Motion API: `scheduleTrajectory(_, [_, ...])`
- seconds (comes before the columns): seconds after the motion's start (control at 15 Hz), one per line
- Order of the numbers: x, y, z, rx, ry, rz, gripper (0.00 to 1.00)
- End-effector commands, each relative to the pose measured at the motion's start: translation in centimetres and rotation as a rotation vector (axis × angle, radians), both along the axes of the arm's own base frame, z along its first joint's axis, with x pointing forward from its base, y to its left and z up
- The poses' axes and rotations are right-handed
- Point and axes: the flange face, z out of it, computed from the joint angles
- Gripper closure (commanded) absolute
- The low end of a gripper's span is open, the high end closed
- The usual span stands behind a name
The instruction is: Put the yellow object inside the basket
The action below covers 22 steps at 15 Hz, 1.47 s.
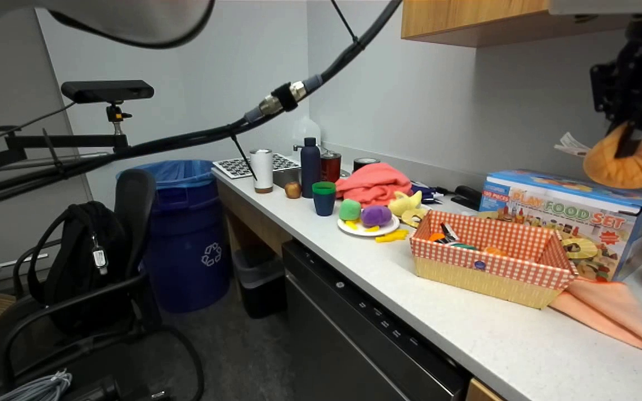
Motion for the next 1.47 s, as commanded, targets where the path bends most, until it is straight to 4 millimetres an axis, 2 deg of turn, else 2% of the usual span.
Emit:
scheduleTrajectory(0.0, [0.5, 5.9, 2.9, -0.013, -0.044, 0.106, 0.96])
scheduleTrajectory(0.2, [2.1, 11.5, 2.5, 0.009, -0.057, 0.175, 0.96])
scheduleTrajectory(0.33, [3.5, 14.8, 1.2, 0.012, -0.069, 0.211, 0.96])
scheduleTrajectory(0.4, [4.3, 16.2, 0.0, 0.014, -0.063, 0.221, 0.96])
scheduleTrajectory(0.53, [5.4, 17.6, -2.1, 0.023, -0.047, 0.242, 0.96])
scheduleTrajectory(0.73, [6.4, 18.7, -5.4, 0.018, -0.016, 0.250, 0.96])
scheduleTrajectory(0.8, [6.7, 17.8, -6.3, 0.019, -0.005, 0.250, 0.96])
scheduleTrajectory(0.93, [7.2, 18.1, -8.5, 0.019, 0.016, 0.250, 0.96])
scheduleTrajectory(1.27, [8.3, 20.1, -13.7, 0.026, 0.058, 0.256, 0.96])
scheduleTrajectory(1.4, [8.8, 20.3, -15.3, 0.023, 0.075, 0.262, 0.96])
